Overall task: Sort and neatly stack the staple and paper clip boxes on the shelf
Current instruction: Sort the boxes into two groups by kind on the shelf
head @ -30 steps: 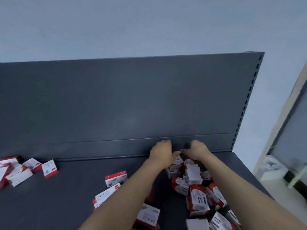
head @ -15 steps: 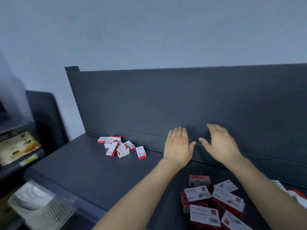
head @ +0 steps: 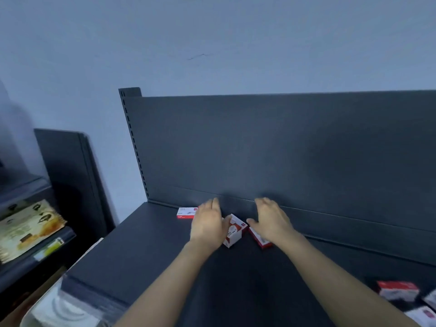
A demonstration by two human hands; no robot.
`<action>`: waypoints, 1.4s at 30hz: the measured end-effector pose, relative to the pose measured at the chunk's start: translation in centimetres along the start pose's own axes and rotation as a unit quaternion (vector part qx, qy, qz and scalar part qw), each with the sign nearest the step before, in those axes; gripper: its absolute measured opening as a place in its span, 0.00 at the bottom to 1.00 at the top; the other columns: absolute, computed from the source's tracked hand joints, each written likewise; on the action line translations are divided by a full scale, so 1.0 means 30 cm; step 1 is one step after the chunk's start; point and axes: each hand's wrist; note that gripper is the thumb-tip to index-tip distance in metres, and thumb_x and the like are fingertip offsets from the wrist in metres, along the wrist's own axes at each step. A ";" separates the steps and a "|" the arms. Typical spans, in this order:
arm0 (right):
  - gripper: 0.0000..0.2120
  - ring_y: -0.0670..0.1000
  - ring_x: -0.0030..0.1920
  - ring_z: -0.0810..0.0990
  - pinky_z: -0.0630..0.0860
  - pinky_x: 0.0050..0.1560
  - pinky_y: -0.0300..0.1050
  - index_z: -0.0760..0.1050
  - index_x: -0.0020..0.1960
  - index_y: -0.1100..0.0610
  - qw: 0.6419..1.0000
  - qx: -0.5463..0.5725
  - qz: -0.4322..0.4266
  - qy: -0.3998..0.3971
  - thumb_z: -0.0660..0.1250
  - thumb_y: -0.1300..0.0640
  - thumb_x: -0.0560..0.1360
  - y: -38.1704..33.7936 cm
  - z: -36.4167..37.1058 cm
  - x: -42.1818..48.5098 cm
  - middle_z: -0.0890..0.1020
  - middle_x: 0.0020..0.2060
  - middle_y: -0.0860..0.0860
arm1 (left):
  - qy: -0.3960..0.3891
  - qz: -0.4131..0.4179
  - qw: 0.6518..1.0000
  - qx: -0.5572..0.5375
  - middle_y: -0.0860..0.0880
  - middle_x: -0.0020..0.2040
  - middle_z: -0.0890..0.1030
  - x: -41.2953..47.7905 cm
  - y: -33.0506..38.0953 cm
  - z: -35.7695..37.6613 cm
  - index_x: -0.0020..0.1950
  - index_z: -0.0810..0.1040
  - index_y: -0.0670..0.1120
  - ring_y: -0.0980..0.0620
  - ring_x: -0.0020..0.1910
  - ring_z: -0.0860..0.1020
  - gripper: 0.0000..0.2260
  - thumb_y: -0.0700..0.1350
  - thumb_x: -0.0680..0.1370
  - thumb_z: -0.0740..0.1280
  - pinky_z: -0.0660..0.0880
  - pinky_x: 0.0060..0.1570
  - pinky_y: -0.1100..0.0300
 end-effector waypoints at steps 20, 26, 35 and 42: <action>0.15 0.57 0.65 0.71 0.71 0.59 0.47 0.68 0.64 0.63 0.987 -0.044 0.145 -0.044 0.59 0.58 0.79 0.046 0.264 0.073 0.73 0.64 0.59 | -0.092 -0.182 0.950 -0.238 0.46 0.46 0.83 0.104 -0.200 0.166 0.49 0.81 0.43 0.48 0.48 0.81 0.10 0.48 0.73 0.70 0.75 0.44 0.59; 0.14 0.58 0.64 0.71 0.71 0.58 0.48 0.69 0.63 0.65 0.990 -0.033 0.137 -0.023 0.61 0.60 0.79 0.043 0.199 0.025 0.73 0.63 0.60 | -0.005 -0.157 0.965 -0.211 0.39 0.43 0.84 0.101 -0.193 0.090 0.43 0.81 0.38 0.41 0.47 0.80 0.10 0.46 0.74 0.70 0.72 0.41 0.57; 0.04 0.58 0.50 0.72 0.68 0.45 0.46 0.71 0.45 0.61 0.988 0.010 0.148 0.039 0.62 0.60 0.77 0.133 -0.072 -0.107 0.75 0.51 0.60 | 0.056 0.005 0.970 -0.236 0.41 0.40 0.83 0.061 0.173 -0.062 0.45 0.82 0.39 0.40 0.45 0.80 0.06 0.41 0.71 0.72 0.71 0.44 0.57; 0.10 0.60 0.57 0.75 0.66 0.45 0.44 0.72 0.53 0.62 0.984 0.001 0.166 0.067 0.65 0.56 0.77 0.416 -0.286 -0.356 0.77 0.57 0.60 | -0.019 0.100 0.963 -0.251 0.46 0.38 0.81 -0.096 0.605 0.006 0.46 0.82 0.41 0.47 0.40 0.78 0.05 0.40 0.72 0.72 0.72 0.41 0.60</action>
Point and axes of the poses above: each hand's wrist, its own x-axis towards the middle knuckle, its own z-axis out of the palm, y = z × x
